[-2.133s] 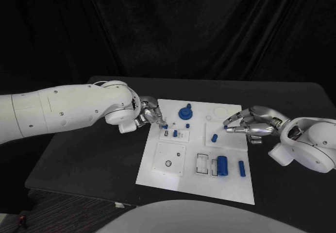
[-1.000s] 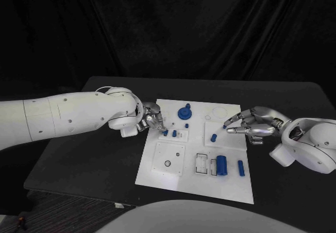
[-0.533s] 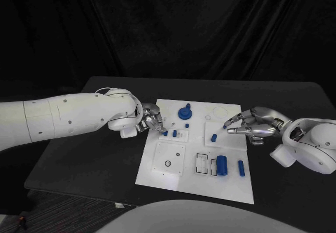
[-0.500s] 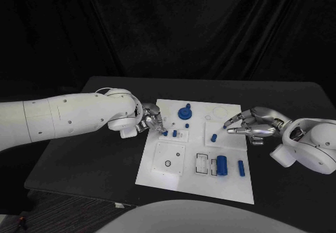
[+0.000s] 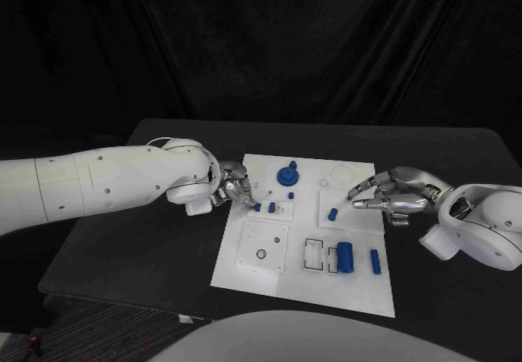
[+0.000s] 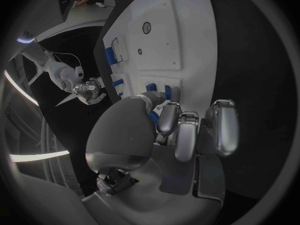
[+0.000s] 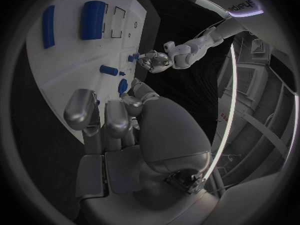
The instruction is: Assemble the parts on the task board
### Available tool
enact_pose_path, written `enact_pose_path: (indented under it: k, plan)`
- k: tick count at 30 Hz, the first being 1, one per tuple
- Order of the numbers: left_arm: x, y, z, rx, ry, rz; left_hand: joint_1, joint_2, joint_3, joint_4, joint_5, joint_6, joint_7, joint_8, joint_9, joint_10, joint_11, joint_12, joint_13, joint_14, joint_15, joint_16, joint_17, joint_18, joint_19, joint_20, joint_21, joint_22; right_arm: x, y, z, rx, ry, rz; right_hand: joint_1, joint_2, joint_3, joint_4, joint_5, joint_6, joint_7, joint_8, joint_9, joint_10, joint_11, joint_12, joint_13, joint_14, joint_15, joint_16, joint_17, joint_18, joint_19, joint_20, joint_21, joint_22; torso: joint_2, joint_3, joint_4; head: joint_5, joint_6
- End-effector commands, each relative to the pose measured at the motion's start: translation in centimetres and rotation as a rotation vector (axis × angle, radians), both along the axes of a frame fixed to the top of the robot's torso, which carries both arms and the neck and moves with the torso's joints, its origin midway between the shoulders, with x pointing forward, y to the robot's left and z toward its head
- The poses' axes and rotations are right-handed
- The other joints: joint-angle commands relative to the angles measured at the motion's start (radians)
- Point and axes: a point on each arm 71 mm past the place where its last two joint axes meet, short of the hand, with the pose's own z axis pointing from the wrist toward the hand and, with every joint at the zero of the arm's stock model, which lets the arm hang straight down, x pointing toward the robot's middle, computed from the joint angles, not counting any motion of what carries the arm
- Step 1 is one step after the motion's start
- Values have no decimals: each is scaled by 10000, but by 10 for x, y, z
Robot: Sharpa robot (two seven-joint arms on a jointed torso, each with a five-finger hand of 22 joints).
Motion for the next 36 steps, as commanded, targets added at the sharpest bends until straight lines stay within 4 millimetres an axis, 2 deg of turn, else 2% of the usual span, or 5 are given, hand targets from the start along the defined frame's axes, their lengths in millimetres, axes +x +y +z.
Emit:
enact_pose_path:
  k: [1,11,20,31,36]
  plan:
    - [0,-2,-1,-152,-44,-56,20,129,1158,-1194,34,-23,-79,63,20,-67,4,-44,492,883,10,-30,2427,207,-48,1,-47,1855,-2,0,-2,-26,119,109,87,13,9,59,50,51,3,32,-16,-62,-25,-25,-15,-58,37,-60,-16,184,-58,24,-36,1102,1,-7,-18,14,2]
    - [-2,-3,-3,-87,85,-122,-40,161,1157,-1241,-39,-66,-70,82,57,-110,14,-87,455,858,19,-58,2398,214,-72,12,-79,1846,-2,1,-3,-46,196,173,89,13,9,65,48,60,2,42,-20,-85,-25,-71,-71,-62,38,-71,-34,183,-57,24,-34,1102,13,-9,-13,35,2]
    - [-2,-3,-4,-58,150,-152,-422,296,821,-1220,-624,-241,-53,91,141,-190,52,-140,384,809,69,-112,2342,245,-174,68,-238,1799,-2,0,-3,-87,260,171,98,12,7,87,52,88,0,72,-31,-130,-21,-174,-191,-65,41,-80,-43,184,-58,26,-50,1099,7,6,-26,66,2]
    - [-3,-4,-4,-100,162,-217,-1069,489,-305,-739,-2221,-293,-199,71,132,-231,-22,-98,353,788,29,-130,2315,266,-214,64,-401,1767,-3,0,-4,-114,325,215,199,-4,40,91,239,111,-3,122,-88,-157,-21,-321,-367,-71,41,-105,-76,189,-61,28,-99,1091,0,15,-24,41,2]
    - [-2,-5,-5,-111,197,-288,-1310,499,-658,-493,-2680,-157,-237,104,100,-260,-49,-88,342,782,15,-134,2309,274,-222,41,-452,1761,-2,-1,-4,-121,335,215,214,-8,47,93,281,113,-2,130,-100,-160,-18,-342,-394,-75,43,-116,-92,191,-63,28,-113,1089,5,9,-29,7,2]
